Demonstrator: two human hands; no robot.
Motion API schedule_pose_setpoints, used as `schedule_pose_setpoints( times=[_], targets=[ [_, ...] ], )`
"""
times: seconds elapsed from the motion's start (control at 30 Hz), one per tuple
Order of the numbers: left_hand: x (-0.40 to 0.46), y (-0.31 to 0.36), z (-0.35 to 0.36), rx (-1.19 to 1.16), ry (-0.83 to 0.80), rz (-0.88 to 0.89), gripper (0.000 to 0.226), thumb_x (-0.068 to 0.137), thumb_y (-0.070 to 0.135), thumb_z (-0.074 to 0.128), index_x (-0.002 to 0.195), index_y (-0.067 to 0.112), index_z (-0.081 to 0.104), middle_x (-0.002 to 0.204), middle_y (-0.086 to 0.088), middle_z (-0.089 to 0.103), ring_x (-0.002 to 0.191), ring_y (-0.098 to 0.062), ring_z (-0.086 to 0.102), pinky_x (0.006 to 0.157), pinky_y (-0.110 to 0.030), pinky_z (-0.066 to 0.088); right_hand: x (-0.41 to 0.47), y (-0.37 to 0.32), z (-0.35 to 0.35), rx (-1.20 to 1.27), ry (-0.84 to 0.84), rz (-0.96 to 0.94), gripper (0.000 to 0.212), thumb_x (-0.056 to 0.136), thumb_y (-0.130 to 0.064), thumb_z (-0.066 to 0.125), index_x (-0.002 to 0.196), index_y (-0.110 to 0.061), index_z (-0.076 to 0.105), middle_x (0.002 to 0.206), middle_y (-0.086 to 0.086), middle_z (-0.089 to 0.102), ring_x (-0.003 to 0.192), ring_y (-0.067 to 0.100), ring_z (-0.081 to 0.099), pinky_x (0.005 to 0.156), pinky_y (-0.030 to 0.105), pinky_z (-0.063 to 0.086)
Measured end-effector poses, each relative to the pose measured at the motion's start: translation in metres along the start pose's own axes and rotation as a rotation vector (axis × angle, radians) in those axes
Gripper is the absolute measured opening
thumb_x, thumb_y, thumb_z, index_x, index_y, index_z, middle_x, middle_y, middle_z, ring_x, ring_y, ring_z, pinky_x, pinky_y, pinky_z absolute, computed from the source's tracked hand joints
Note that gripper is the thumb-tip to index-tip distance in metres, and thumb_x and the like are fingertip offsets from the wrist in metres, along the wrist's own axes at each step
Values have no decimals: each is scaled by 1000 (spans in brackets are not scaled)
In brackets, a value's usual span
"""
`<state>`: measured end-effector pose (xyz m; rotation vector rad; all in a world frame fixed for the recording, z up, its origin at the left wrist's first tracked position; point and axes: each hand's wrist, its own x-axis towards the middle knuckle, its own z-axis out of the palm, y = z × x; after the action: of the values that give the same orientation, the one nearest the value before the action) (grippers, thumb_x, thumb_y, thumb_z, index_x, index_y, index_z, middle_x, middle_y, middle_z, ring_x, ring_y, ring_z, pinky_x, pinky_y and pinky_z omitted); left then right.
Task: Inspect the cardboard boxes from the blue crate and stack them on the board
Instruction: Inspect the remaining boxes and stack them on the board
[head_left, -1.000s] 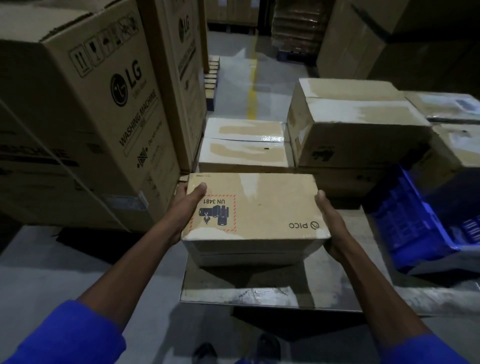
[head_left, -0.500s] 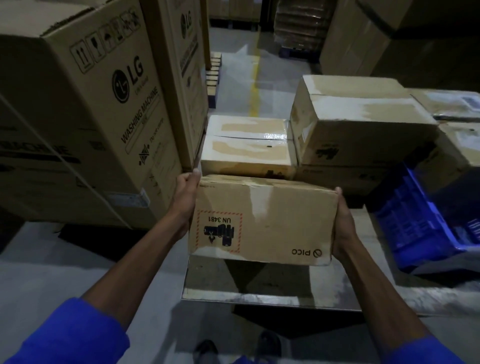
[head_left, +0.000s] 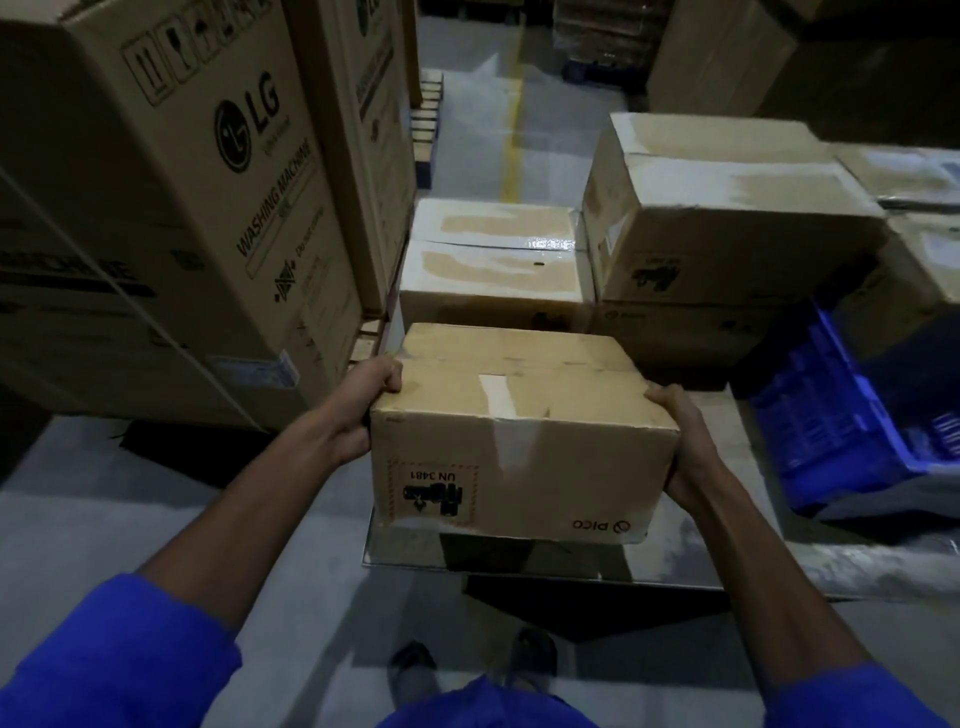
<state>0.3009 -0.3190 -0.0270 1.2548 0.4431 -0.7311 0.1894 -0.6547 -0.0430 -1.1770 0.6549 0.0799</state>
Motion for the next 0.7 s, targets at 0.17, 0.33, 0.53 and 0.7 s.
schedule_pose_setpoints(
  times=[0.17,0.33,0.53,0.7],
  targets=[
    [14,-19,2,248,124,113,70,81,-12,41,137,29,47,108,-7,55,84,-18,49,62,-30,41,12,23,0,-128,49,-101,41,96,-13,47,134,-18,63,131,17,64,119,38,61,99,56,54],
    [30,-36,-5,223,149,117,48,97,9,55,143,21,51,128,-11,61,97,-22,60,65,-32,50,20,31,-1,-233,122,-86,35,104,-22,55,139,-18,57,128,9,65,113,30,66,88,46,58],
    [39,-45,-6,461,194,173,67,97,41,67,154,34,32,145,-7,48,117,-28,59,92,-47,56,24,38,6,-436,117,-67,45,103,-40,61,141,-19,51,127,8,67,108,23,69,85,41,59],
    [36,-39,-10,487,99,183,59,101,36,62,154,35,36,146,-5,49,125,-29,55,103,-51,52,23,38,2,-563,78,-53,44,102,-53,54,134,-23,59,121,6,71,107,22,70,94,44,58]
  ],
)
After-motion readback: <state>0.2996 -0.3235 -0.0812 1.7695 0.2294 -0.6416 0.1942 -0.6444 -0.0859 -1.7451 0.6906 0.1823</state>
